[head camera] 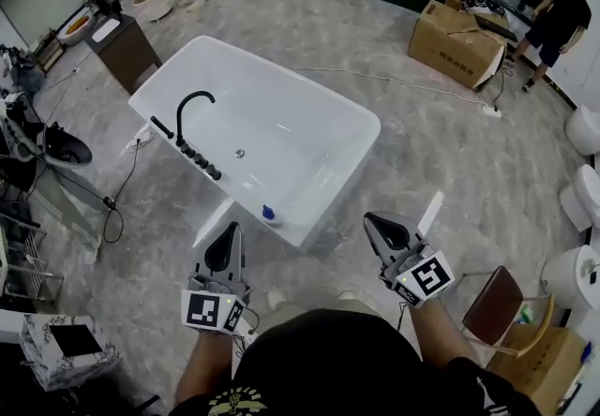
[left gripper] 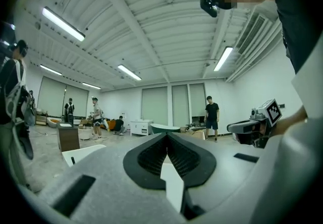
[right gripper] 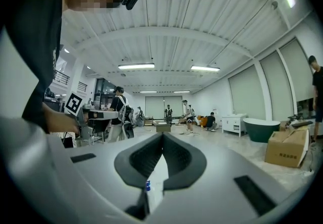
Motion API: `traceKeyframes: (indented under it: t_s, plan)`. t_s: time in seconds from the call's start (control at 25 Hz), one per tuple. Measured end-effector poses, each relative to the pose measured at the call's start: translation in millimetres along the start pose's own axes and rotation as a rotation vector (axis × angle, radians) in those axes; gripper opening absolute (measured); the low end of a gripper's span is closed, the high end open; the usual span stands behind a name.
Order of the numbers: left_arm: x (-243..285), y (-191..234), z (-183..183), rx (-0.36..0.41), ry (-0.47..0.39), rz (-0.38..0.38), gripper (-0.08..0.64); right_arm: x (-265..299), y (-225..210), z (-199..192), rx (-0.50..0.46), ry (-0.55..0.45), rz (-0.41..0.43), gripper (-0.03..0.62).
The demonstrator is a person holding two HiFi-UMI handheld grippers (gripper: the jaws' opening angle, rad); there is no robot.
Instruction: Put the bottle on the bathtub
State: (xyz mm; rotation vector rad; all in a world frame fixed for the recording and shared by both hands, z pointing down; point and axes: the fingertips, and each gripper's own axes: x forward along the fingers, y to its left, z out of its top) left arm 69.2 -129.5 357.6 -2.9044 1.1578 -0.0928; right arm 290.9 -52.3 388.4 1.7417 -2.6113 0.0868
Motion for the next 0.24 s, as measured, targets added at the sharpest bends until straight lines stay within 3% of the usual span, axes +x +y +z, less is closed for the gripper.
traceKeyframes:
  t_s: [0.24]
  plan:
    - [-5, -2, 0, 0.014, 0.004, 0.082, 0.009, 6, -21, -1, -0.018, -0.023, 0.053, 0.011]
